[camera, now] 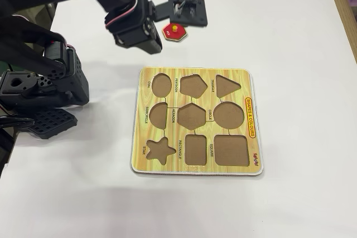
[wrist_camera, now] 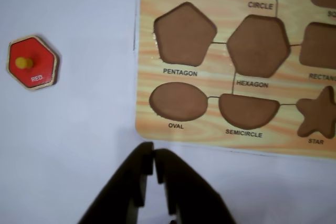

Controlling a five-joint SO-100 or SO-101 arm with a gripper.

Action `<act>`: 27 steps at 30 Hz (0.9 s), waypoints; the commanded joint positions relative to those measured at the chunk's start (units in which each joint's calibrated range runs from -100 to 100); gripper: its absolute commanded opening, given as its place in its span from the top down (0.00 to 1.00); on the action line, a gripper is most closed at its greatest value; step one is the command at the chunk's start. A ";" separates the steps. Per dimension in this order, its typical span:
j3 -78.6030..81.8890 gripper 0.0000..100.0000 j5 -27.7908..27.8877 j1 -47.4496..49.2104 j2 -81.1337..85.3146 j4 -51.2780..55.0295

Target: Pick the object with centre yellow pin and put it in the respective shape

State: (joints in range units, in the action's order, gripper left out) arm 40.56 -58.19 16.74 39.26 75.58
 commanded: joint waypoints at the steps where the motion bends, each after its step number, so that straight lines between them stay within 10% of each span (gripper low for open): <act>1: -5.13 0.99 0.24 4.84 -1.94 -0.12; 27: -18.79 0.99 0.14 25.93 -24.95 12.84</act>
State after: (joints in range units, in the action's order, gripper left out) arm 25.27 -58.19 42.66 15.03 88.43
